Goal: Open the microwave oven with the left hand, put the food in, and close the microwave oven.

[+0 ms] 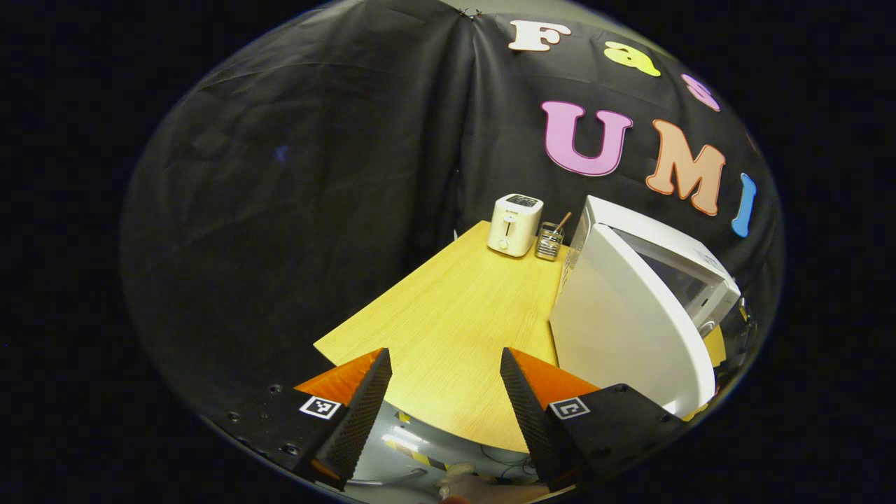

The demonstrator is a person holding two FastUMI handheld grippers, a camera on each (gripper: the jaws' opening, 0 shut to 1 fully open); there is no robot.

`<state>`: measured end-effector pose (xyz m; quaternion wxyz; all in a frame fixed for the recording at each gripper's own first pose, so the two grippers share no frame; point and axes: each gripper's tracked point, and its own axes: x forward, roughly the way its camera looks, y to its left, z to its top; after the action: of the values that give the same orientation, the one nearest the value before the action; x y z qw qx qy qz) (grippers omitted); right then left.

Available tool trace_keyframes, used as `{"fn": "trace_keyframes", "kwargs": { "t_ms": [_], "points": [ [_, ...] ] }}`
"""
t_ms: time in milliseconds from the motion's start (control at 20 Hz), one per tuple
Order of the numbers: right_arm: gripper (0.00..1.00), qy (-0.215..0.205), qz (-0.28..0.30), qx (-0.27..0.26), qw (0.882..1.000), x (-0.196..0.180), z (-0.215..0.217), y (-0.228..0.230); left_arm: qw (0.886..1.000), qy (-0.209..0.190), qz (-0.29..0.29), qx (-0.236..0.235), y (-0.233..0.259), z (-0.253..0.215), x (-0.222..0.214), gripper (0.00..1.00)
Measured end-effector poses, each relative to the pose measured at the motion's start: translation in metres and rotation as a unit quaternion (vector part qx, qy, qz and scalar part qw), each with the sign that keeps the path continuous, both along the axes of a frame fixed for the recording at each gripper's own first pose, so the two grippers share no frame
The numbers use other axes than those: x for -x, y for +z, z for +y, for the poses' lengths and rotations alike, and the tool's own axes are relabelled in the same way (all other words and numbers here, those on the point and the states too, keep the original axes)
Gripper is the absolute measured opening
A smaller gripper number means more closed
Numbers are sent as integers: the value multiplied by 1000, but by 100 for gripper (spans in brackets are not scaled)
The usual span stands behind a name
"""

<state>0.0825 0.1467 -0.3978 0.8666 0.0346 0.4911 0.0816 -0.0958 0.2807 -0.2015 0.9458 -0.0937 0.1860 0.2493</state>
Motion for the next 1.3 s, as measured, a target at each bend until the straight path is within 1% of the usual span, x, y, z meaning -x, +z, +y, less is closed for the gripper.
{"fn": "trace_keyframes", "kwargs": {
  "t_ms": [100, 150, 300, 350, 450, 500, 600, 650, 700, 750, 900, 950, 1150, 1200, 1300],
  "points": [
    [75, -30, -9, -45, 998, -1, 24, 9, 1000, -16, 3, -1, -2, 1, -7, 93],
    [70, -41, -15, -64, 997, -2, 34, 12, 1000, -23, 6, -1, -4, 2, -9, 93],
    [70, -63, -28, -114, 991, -2, 68, 20, 999, -41, 12, -2, -7, 4, -14, 92],
    [75, -66, -31, -130, 989, -1, 80, 22, 999, -46, 14, -3, -6, 6, -14, 93],
    [75, -72, -41, -154, 985, -4, 102, 26, 998, -53, 23, -6, -9, 8, -11, 92],
    [80, -75, -47, -165, 982, -6, 112, 27, 998, -57, 27, -7, -10, 11, -10, 92],
    [67, -86, -52, -192, 976, -12, 130, 31, 997, -62, 35, -10, -12, 14, -7, 93],
    [67, -92, -55, -206, 973, -17, 139, 33, 997, -64, 38, -11, -13, 15, -4, 93],
    [74, -99, -61, -218, 969, -23, 148, 36, 997, -66, 40, -12, -14, 16, -2, 93],
    [67, -104, -66, -226, 966, -30, 153, 39, 997, -68, 42, -11, -14, 16, -2, 93],
    [67, -124, -86, -250, 956, -49, 172, 42, 996, -72, 47, -7, -17, 16, 0, 93],
    [73, -129, -89, -257, 953, -54, 177, 43, 996, -74, 49, -6, -20, 16, 1, 93],
    [72, -142, -109, -278, 944, -69, 197, 45, 994, -86, 64, -8, -25, 15, 3, 92],
    [66, -148, -120, -278, 942, -75, 199, 47, 994, -88, 69, -9, -27, 15, 4, 93],
    [66, -162, -137, -282, 936, -88, 201, 48, 993, -91, 77, -8, -31, 15, 4, 92]
  ]
}}
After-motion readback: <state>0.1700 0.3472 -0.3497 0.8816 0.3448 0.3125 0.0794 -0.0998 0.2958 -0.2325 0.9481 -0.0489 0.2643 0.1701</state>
